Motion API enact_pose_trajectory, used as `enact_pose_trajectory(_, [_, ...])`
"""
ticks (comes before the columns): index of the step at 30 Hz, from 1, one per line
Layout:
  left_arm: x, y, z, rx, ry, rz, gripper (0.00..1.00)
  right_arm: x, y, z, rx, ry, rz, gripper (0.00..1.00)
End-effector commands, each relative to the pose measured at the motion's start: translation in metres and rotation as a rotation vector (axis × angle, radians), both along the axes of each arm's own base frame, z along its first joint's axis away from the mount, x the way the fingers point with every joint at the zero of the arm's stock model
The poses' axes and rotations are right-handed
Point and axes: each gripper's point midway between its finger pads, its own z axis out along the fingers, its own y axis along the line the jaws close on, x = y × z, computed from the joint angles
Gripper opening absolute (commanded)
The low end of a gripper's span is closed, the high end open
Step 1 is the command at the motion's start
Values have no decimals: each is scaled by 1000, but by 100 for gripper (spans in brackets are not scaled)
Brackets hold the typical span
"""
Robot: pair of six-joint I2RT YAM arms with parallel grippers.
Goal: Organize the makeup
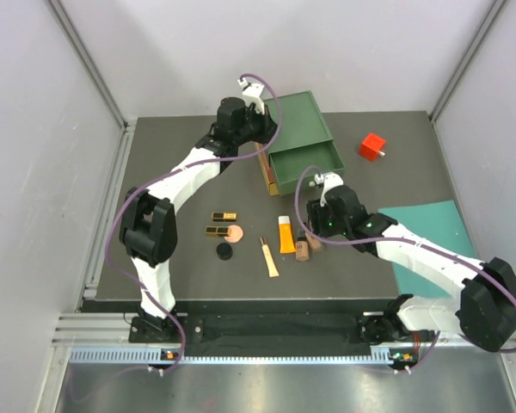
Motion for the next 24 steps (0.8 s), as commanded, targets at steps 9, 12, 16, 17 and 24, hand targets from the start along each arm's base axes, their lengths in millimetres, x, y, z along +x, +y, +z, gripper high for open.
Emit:
enact_pose_trajectory(9, [-8, 11, -66, 112, 166, 22, 0, -21, 7, -31, -30, 41, 50, 51])
enact_pose_trajectory(12, [-8, 11, -68, 114, 170, 21, 0, -24, 8, -39, -33, 55, 57, 51])
enact_pose_trajectory(16, [-10, 11, -70, 118, 178, 17, 0, -26, 9, -53, -66, 76, 64, 47])
enact_pose_trajectory(17, [-10, 11, -71, 119, 181, 16, 0, -27, 9, -56, -68, 88, 61, 47])
enact_pose_trajectory(24, [-12, 11, -73, 120, 188, 7, 0, -17, 18, -63, -93, 94, 63, 42])
